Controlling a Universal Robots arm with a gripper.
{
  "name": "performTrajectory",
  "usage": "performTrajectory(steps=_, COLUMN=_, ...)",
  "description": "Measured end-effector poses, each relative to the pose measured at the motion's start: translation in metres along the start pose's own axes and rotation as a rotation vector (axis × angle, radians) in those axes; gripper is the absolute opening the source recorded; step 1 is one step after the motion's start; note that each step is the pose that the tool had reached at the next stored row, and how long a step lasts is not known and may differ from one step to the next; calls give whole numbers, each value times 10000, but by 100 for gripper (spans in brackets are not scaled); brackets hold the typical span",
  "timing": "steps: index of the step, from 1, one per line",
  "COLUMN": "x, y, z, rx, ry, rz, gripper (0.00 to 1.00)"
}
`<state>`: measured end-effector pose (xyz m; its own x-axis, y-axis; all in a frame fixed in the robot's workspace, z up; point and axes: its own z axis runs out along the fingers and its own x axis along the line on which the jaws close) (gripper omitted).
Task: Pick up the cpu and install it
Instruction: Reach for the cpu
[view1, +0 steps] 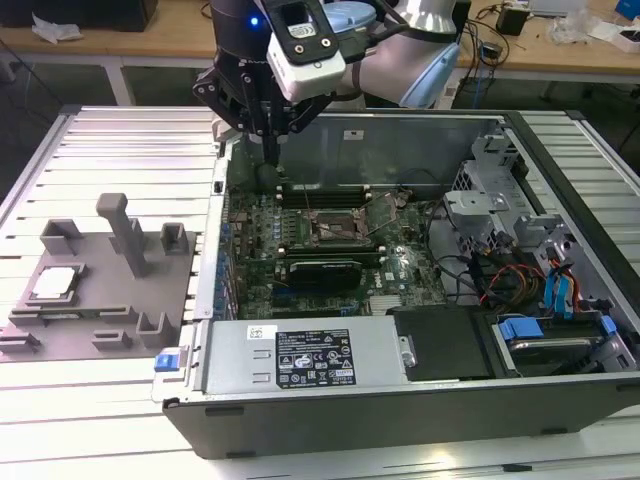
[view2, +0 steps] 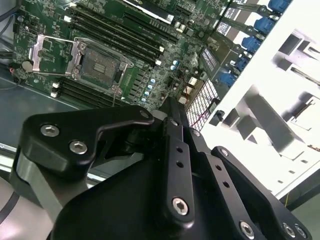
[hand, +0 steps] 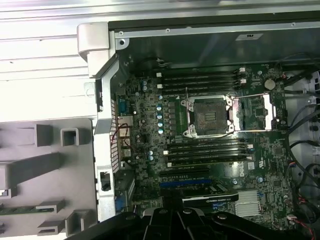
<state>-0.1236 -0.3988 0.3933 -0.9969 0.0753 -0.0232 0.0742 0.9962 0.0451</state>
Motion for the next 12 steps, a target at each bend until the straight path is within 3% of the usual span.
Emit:
performTrajectory(steps=5, x=39, y=-2, z=-1, rx=0, ry=0, rz=0, gripper=11)
performTrajectory(steps=12, x=171, y=2, z=-4, rx=1, ry=-1, rz=1, gripper=11)
